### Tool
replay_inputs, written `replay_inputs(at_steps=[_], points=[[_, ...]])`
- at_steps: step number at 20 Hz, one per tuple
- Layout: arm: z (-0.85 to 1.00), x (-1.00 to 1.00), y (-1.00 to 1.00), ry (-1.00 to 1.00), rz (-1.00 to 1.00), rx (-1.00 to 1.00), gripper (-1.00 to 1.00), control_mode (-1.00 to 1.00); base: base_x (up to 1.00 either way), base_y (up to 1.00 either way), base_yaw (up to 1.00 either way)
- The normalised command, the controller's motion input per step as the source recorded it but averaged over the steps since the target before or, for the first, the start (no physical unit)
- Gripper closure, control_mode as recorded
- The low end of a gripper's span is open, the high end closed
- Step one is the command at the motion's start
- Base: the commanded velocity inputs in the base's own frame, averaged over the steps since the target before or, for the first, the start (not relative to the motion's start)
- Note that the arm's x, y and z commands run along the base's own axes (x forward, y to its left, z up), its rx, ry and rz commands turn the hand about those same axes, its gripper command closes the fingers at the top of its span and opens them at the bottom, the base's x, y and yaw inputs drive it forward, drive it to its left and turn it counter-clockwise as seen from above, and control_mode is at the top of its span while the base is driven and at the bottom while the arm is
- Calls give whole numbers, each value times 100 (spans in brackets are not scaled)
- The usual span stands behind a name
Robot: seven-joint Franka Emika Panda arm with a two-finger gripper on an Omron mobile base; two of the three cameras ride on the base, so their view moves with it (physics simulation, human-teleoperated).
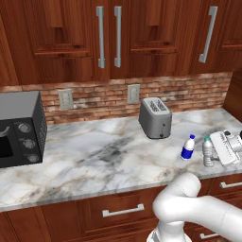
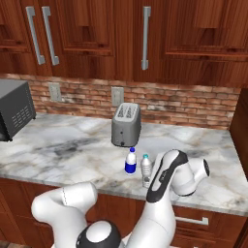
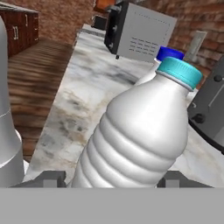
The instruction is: Take the bottled waters from the counter and place them in the freezer to freeze. Close the freezer door after placing the bottles.
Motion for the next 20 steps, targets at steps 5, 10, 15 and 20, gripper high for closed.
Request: replay_inputs(at_steps=[5, 10, 15, 20], points=[[19, -29, 0, -12, 0, 0, 100, -100, 0, 0, 0], [80, -52, 0, -26, -2, 0, 100, -100, 0, 0, 0], [81, -14, 0, -16, -5, 0, 100, -100, 0, 0, 0], [65, -30, 6, -20, -8, 0, 100, -100, 0, 0, 0]])
